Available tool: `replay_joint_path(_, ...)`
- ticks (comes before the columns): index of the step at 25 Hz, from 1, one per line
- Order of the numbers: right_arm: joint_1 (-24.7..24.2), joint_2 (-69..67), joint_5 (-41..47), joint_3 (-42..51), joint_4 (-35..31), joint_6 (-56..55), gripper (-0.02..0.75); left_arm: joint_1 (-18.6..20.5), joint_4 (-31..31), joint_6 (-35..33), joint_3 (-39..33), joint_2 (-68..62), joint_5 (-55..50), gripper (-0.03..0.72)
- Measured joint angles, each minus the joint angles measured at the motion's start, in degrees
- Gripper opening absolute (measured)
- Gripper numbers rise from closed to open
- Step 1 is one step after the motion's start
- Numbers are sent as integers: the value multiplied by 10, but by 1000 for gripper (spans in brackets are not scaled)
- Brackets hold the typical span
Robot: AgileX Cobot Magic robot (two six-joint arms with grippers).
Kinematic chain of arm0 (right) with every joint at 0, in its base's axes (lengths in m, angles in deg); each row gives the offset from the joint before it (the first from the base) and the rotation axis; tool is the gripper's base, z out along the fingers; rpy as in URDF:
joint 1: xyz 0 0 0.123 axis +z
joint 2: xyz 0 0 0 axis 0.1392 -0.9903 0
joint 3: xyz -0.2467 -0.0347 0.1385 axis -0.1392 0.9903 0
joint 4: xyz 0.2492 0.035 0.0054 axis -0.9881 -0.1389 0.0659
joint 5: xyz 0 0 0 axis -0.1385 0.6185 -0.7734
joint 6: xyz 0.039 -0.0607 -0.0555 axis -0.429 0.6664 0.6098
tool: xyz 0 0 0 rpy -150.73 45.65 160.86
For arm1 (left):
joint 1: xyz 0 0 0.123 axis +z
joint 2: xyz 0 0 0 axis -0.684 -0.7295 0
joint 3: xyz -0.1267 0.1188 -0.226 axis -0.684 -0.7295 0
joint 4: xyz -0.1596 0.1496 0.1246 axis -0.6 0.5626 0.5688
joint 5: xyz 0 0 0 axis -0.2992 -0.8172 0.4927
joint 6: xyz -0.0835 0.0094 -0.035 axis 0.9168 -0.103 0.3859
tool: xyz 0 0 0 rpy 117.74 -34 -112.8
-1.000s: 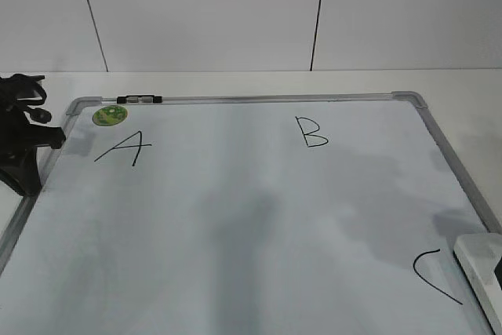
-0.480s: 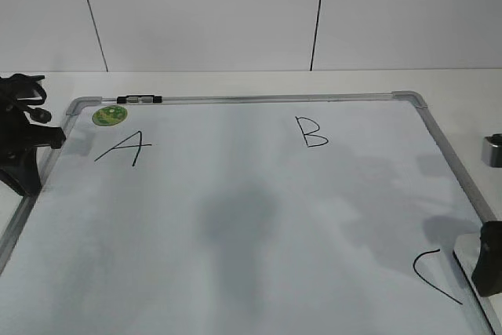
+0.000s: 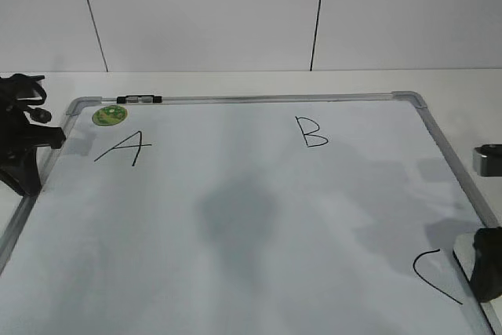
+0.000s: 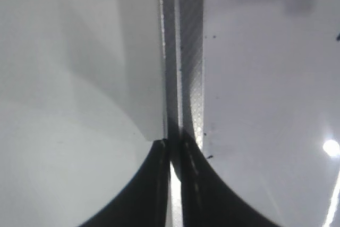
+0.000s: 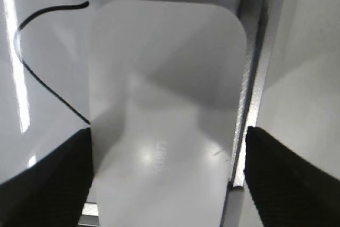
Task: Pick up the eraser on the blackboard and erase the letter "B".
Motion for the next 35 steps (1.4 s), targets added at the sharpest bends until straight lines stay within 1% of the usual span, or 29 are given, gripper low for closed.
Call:
replay_joint_path(11,1,-34,-3,-2,-1,0,662,0,0,0,0,0,0,20)
replay_joint_path(13,1,-34,-3,-2,-3,0,631,0,0,0,0,0,0,20)
replay_joint_path(16,1,-34,-3,-2,-9,-2,561,0,0,0,0,0,0,20)
replay_joint_path(19,1,-34,-3,-2,-10,-1,543,0,0,0,0,0,0,20)
replay_joint_path(30,1,-37,5,-14,-9,-3,535,0,-1,0,0,0,0,20)
replay_joint_path(35,1,-37,36,-31,-10,-3,535,0,-1,0,0,0,0,20)
